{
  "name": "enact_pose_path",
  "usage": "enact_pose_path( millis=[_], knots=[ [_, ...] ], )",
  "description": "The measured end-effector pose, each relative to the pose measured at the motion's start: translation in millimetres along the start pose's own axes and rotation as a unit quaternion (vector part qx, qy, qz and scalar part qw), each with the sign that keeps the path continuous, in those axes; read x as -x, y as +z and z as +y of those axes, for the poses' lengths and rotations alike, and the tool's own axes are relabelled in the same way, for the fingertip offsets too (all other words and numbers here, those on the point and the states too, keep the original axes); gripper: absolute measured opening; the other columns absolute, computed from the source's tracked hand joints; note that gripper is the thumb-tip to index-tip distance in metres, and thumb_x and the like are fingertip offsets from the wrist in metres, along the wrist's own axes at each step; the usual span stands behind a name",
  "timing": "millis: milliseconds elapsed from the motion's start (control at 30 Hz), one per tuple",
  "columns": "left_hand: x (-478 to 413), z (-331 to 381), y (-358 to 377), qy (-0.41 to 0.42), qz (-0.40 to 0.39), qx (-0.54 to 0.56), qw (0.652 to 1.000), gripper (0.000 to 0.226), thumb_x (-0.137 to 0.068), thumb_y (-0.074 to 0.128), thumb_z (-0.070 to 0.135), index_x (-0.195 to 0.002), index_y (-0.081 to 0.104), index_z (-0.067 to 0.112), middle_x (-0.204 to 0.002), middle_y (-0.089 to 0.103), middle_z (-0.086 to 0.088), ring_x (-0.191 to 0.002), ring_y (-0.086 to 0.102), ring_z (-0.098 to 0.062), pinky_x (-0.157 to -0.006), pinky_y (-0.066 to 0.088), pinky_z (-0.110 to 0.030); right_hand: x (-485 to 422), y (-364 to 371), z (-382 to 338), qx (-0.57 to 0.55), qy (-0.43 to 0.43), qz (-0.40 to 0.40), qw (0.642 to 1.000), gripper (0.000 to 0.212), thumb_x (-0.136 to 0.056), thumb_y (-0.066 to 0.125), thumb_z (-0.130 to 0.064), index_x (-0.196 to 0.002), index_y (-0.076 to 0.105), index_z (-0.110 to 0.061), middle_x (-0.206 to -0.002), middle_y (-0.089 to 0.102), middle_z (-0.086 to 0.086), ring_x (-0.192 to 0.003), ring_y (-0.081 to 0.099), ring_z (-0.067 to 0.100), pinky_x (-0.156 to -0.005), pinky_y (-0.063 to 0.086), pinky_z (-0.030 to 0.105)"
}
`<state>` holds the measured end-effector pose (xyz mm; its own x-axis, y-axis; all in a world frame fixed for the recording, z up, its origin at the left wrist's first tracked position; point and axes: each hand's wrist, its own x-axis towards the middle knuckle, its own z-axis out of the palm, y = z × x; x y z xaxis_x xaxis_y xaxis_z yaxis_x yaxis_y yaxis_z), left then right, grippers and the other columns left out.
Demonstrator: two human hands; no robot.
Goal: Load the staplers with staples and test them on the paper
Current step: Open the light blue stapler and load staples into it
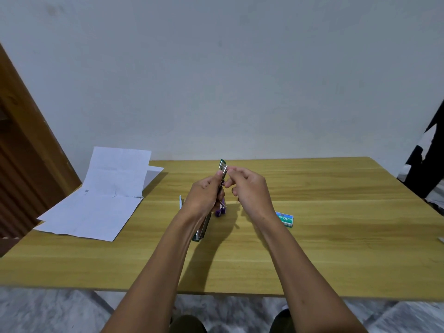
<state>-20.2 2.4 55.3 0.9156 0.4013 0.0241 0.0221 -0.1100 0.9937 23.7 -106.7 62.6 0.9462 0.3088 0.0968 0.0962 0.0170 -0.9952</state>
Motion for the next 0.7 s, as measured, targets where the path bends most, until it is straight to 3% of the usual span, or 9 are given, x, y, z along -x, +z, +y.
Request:
enact_pose_path(
  millis=[100, 233, 333, 433, 567, 700],
  knots=[
    [0, 3, 0, 0.004, 0.007, 0.000, 1.000, 0.044, -0.102, 0.046, 0.040, -0.070, 0.053, 0.011, -0.055, 0.044, 0.001, -0.042, 0.037, -0.010, -0.040, 0.034, -0.019, 0, -1, 0, -0.003, 0.006, -0.020, 1.000, 0.020, -0.097, 0.057, -0.034, -0.097, 0.074, -0.023, -0.064, 0.062, -0.011, -0.055, 0.045, 0.009, -0.049, 0.036, 0.016],
    [-1, 3, 2, -0.015, 0.000, 0.017, 1.000, 0.041, -0.102, 0.045, 0.043, -0.079, 0.059, 0.012, -0.052, 0.042, 0.004, -0.044, 0.035, -0.010, -0.043, 0.031, -0.020, -2, -5, 1, 0.011, -0.001, -0.022, 1.000, 0.023, -0.099, 0.052, -0.027, -0.097, 0.075, -0.023, -0.066, 0.058, -0.010, -0.052, 0.048, 0.003, -0.053, 0.036, 0.018],
    [-2, 0, 5, -0.043, -0.011, 0.037, 0.998, 0.042, -0.102, 0.042, 0.046, -0.089, 0.060, 0.010, -0.051, 0.042, 0.005, -0.045, 0.036, -0.011, -0.046, 0.031, -0.024, -4, -7, 8, 0.050, -0.049, 0.028, 0.997, 0.019, -0.097, 0.053, -0.029, -0.091, 0.072, -0.026, -0.065, 0.058, -0.011, -0.053, 0.050, 0.000, -0.059, 0.040, 0.028],
    [-1, 0, 4, -0.068, -0.034, 0.069, 0.995, 0.044, -0.102, 0.041, 0.048, -0.093, 0.060, 0.009, -0.051, 0.040, 0.005, -0.046, 0.037, -0.012, -0.045, 0.032, -0.023, -7, -11, 15, 0.123, -0.087, 0.050, 0.987, 0.014, -0.094, 0.056, -0.037, -0.100, 0.068, -0.034, -0.078, 0.063, -0.012, -0.057, 0.051, 0.007, -0.063, 0.046, 0.035],
    [1, 0, 1, -0.087, -0.079, 0.117, 0.986, 0.042, -0.101, 0.044, 0.047, -0.092, 0.059, 0.009, -0.053, 0.035, 0.003, -0.047, 0.035, -0.012, -0.041, 0.029, -0.022, -7, -20, 10, 0.155, -0.136, 0.000, 0.979, 0.019, -0.094, 0.061, -0.033, -0.111, 0.067, -0.037, -0.079, 0.062, -0.027, -0.044, 0.045, 0.005, -0.054, 0.041, 0.028],
    [3, 2, -2, -0.088, -0.109, 0.132, 0.981, 0.040, -0.100, 0.046, 0.047, -0.089, 0.057, 0.010, -0.054, 0.033, 0.002, -0.048, 0.034, -0.012, -0.040, 0.029, -0.021, -10, -29, 5, 0.189, -0.163, -0.028, 0.968, 0.015, -0.090, 0.065, -0.028, -0.104, 0.068, -0.034, -0.079, 0.061, -0.030, -0.048, 0.043, 0.007, -0.054, 0.043, 0.030]
  ],
)
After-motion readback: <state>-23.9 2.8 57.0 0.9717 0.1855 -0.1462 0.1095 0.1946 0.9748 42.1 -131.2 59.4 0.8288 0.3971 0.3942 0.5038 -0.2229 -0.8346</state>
